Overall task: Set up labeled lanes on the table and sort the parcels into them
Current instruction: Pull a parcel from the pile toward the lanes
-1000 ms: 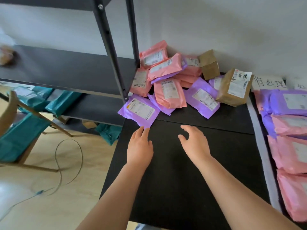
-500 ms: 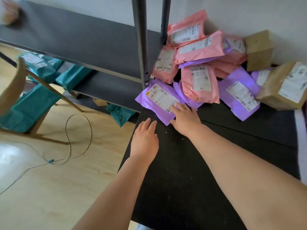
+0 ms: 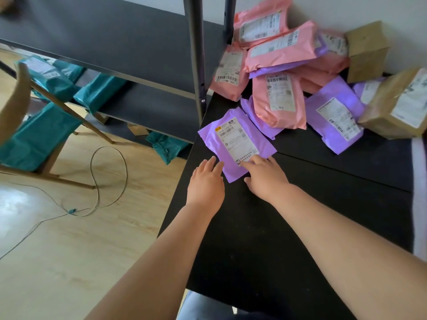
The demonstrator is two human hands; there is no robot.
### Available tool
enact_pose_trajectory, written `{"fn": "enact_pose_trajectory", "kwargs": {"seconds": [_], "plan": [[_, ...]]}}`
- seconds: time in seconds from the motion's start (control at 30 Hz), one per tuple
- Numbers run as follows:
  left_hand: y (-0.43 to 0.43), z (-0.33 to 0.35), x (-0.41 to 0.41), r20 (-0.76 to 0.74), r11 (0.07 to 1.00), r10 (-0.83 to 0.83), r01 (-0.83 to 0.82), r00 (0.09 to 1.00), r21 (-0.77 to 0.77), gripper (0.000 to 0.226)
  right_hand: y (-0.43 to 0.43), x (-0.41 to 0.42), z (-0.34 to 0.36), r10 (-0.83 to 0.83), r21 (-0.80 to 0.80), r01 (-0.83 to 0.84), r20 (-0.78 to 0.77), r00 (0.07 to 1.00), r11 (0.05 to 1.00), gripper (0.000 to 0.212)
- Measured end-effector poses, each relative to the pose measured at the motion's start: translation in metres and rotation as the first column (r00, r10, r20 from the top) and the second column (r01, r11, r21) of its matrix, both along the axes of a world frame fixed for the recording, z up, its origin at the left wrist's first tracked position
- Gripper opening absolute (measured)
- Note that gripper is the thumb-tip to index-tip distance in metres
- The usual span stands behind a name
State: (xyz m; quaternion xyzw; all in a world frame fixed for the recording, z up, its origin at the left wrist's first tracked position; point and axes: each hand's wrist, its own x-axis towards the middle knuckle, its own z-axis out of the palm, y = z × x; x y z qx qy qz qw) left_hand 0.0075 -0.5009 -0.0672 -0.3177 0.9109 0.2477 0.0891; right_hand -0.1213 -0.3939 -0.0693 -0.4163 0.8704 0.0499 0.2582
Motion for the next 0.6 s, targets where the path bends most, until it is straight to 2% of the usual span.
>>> {"fn": "enact_pose_trajectory", "kwargs": {"seconds": [0.33, 0.43, 0.53, 0.6], "plan": [[0.046, -0.008, 0.006, 0.127, 0.96, -0.261, 0.271, 0.957, -0.071, 0.057, 0.08, 0.054, 0.0, -0.15, -0.094, 0.164, 0.143, 0.978, 0.982, 0.039], [0.057, -0.011, 0.008, 0.15, 0.953, -0.285, 0.297, 0.947, -0.062, 0.056, 0.098, 0.056, 0.002, -0.235, -0.138, 0.262, 0.187, 0.954, 0.955, 0.033], [0.062, -0.01, 0.002, 0.124, 0.959, -0.253, 0.265, 0.959, -0.095, 0.057, 0.106, 0.037, 0.001, -0.33, -0.209, 0.351, 0.127, 0.935, 0.913, 0.035], [0.059, -0.011, -0.004, 0.118, 0.962, -0.22, 0.235, 0.968, -0.139, 0.056, 0.104, 0.018, 0.0, -0.341, -0.223, 0.34, 0.036, 0.939, 0.914, 0.038]]}}
